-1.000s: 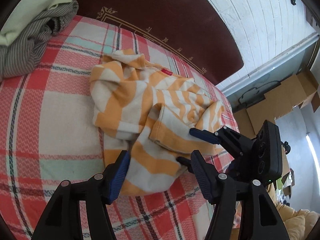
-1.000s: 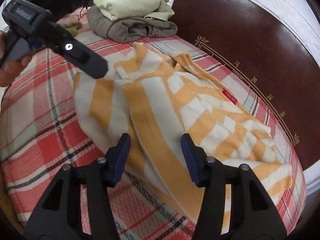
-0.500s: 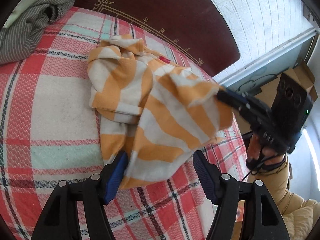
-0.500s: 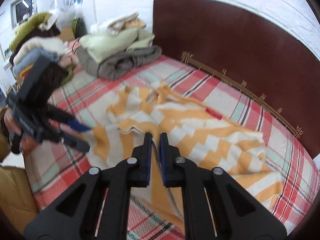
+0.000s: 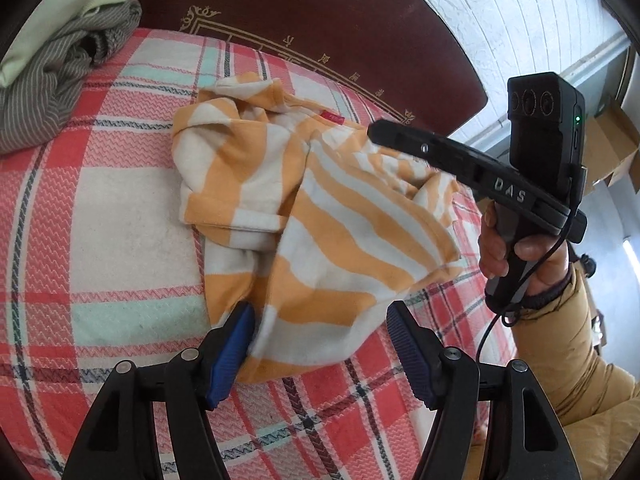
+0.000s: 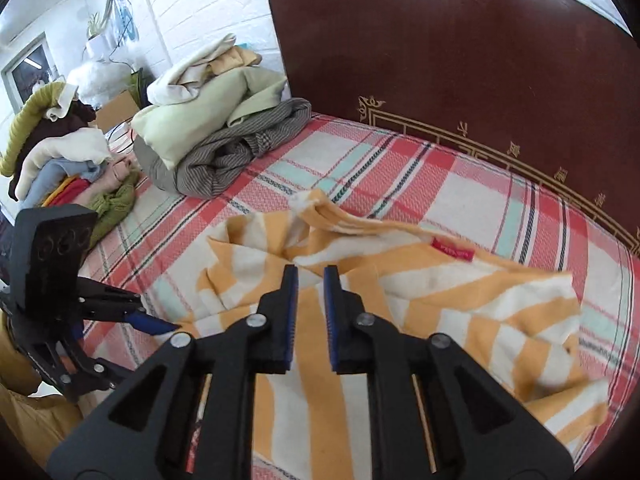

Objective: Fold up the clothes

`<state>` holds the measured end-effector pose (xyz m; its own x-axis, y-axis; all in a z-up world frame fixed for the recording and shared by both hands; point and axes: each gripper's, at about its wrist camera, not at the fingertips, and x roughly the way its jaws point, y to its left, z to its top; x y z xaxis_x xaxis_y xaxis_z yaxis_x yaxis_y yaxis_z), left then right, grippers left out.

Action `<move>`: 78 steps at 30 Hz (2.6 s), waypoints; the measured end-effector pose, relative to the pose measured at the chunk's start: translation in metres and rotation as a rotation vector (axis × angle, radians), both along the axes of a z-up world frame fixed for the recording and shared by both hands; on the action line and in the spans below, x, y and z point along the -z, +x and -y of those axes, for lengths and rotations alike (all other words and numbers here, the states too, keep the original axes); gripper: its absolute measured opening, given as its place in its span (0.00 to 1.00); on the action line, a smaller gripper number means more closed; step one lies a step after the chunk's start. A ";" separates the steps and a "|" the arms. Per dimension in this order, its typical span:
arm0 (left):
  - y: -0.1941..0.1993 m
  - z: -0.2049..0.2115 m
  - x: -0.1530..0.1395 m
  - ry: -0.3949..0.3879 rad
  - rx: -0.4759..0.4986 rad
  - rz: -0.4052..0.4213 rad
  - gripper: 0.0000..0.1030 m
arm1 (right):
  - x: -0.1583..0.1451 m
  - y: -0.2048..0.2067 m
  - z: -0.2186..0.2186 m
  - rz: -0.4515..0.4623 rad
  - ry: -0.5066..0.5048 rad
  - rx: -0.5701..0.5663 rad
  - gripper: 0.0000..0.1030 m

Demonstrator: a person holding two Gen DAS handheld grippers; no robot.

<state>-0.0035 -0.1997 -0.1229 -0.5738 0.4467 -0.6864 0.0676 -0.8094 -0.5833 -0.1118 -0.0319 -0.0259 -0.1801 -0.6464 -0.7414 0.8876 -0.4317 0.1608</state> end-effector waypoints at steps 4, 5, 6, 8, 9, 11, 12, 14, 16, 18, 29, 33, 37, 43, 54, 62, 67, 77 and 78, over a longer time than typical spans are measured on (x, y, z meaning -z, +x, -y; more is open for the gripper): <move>0.000 -0.003 -0.001 -0.039 0.003 0.002 0.68 | 0.006 0.009 -0.010 -0.020 0.016 -0.012 0.85; -0.001 -0.004 0.000 -0.043 0.005 0.002 0.68 | 0.008 0.011 -0.011 -0.028 0.027 -0.018 0.85; -0.001 -0.004 0.000 -0.047 0.007 0.002 0.68 | 0.010 0.011 -0.011 -0.026 0.031 -0.021 0.84; -0.001 -0.005 0.000 -0.053 0.010 0.001 0.68 | 0.018 0.006 -0.008 0.005 0.044 -0.023 0.80; -0.001 -0.004 0.000 -0.056 0.012 0.000 0.68 | 0.022 0.004 -0.007 0.018 0.049 -0.026 0.77; 0.000 -0.004 0.000 -0.061 0.014 0.000 0.68 | 0.029 0.001 -0.004 0.047 0.059 -0.036 0.63; 0.001 -0.005 0.000 -0.062 0.013 0.000 0.68 | 0.031 0.000 -0.003 0.054 0.065 -0.040 0.60; 0.002 -0.004 0.000 -0.061 0.014 -0.001 0.68 | 0.037 0.000 0.000 0.067 0.078 -0.048 0.55; 0.000 -0.004 0.000 -0.059 0.016 -0.002 0.68 | 0.039 0.001 0.001 0.077 0.082 -0.056 0.45; 0.000 -0.004 0.001 -0.052 0.020 -0.003 0.68 | 0.041 0.002 0.001 0.087 0.086 -0.065 0.21; -0.001 0.000 -0.002 0.020 0.027 -0.046 0.61 | 0.004 0.004 0.001 0.107 -0.054 -0.096 0.11; -0.012 -0.001 -0.001 -0.038 0.040 -0.019 0.61 | 0.012 -0.007 -0.002 0.147 -0.029 -0.038 0.16; -0.031 -0.007 -0.006 -0.085 0.105 -0.015 0.61 | 0.021 -0.015 -0.028 0.200 -0.072 0.034 0.70; -0.063 -0.035 -0.010 -0.130 0.271 0.034 0.29 | 0.025 -0.015 -0.075 0.257 -0.152 0.117 0.70; -0.087 -0.028 -0.008 -0.209 0.246 0.099 0.31 | 0.027 0.000 -0.129 0.206 -0.170 0.156 0.70; -0.079 -0.028 -0.006 -0.173 0.223 0.102 0.30 | 0.044 0.000 -0.089 0.086 0.017 0.009 0.15; -0.074 -0.021 -0.006 -0.087 0.221 0.076 0.30 | 0.021 0.009 -0.079 -0.003 0.026 -0.077 0.07; -0.063 0.000 -0.010 0.010 0.171 0.013 0.30 | -0.018 -0.009 -0.024 -0.026 -0.007 -0.143 0.08; -0.062 0.000 -0.009 0.000 0.168 0.014 0.32 | -0.013 -0.015 -0.023 0.012 -0.007 -0.140 0.08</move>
<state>-0.0660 -0.1998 -0.1136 -0.4815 0.5355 -0.6938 -0.0603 -0.8100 -0.5834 -0.1267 -0.0088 -0.0125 -0.0789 -0.6699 -0.7383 0.9371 -0.3024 0.1742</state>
